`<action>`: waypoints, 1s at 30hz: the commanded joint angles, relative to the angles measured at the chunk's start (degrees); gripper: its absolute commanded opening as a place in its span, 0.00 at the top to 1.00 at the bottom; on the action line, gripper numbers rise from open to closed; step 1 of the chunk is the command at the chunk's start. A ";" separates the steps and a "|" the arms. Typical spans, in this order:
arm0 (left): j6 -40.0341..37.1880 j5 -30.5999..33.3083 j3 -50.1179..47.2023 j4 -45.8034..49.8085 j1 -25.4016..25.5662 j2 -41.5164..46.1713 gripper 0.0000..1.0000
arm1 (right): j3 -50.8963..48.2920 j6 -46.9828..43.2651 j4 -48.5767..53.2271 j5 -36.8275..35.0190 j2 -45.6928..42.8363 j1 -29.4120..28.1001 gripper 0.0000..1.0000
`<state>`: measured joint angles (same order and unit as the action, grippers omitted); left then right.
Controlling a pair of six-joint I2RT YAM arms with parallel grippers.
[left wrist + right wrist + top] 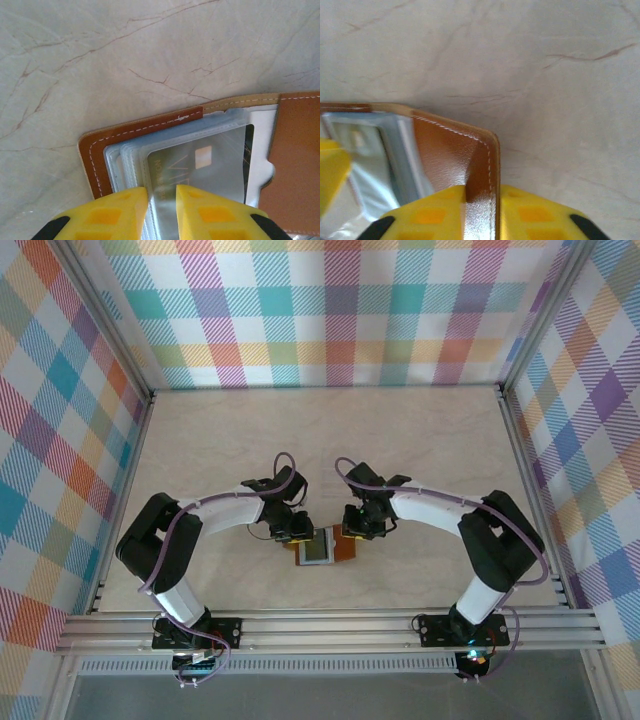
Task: Take the credit cards out of the card holder
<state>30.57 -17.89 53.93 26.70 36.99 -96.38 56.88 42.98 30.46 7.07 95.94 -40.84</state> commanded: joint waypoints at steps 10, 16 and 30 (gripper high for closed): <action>-0.59 0.40 -0.26 2.25 0.36 -1.78 0.75 | 4.11 -6.92 12.55 -11.38 2.43 -1.78 0.44; -0.45 -0.02 0.83 2.92 0.36 -0.94 0.74 | 6.08 -6.98 13.72 -7.54 -2.02 -1.96 0.44; -0.42 -0.07 2.34 4.54 0.36 -0.18 0.72 | 6.97 -4.37 1.68 12.86 -4.45 -2.40 0.62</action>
<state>30.57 -18.52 55.20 27.92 36.99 -96.60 63.02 37.43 34.87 13.61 88.62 -42.85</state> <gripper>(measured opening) 0.264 0.393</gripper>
